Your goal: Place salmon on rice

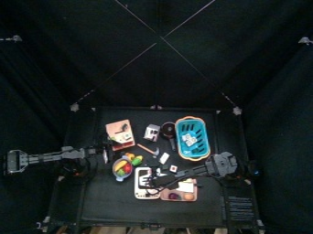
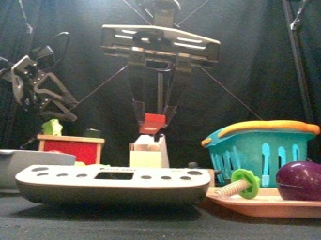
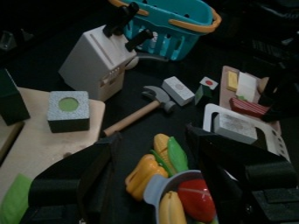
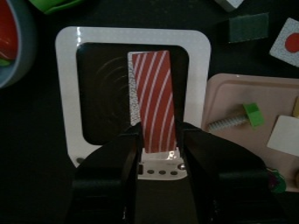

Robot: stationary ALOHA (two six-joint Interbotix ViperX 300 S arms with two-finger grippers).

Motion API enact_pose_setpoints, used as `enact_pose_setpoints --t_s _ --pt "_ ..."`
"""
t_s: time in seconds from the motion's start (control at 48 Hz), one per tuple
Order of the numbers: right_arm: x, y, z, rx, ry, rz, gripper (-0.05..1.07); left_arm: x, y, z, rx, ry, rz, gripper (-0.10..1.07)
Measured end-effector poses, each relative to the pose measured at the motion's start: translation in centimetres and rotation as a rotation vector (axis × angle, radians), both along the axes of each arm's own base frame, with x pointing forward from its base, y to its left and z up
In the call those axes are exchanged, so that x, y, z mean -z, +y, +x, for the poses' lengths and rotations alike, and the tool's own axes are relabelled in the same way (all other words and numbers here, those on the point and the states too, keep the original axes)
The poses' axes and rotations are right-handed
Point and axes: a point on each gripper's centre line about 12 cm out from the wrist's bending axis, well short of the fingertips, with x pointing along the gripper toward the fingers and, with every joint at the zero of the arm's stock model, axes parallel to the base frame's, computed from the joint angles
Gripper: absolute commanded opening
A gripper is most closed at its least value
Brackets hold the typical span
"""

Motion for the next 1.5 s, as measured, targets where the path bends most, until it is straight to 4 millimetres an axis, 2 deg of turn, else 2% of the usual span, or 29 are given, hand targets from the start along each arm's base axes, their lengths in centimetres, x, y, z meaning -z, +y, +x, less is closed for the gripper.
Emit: enact_pose_setpoints --t_s 0.208,0.688,0.958,1.25,1.5 --pt "1.9 -0.7 0.1 -0.012 -0.043 0.02 0.71 0.0 -0.3 -0.1 0.012 -0.005 -0.001 0.94" --pt "1.9 -0.7 0.3 -0.012 -0.054 0.026 0.72 0.0 -0.3 -0.1 0.011 -0.005 0.0 0.94" --pt "2.0 -0.7 0.2 -0.014 -0.052 0.025 0.94 0.0 -0.3 -0.1 0.011 -0.005 0.0 0.94" --pt "0.6 -1.1 0.3 -0.042 -0.054 -0.023 0.94 0.0 -0.2 -0.1 0.008 -0.005 -0.001 0.94" --pt "-0.4 -0.3 -0.1 -0.068 -0.073 -0.037 0.94 -0.1 -0.2 -0.1 0.008 -0.006 0.001 0.94"
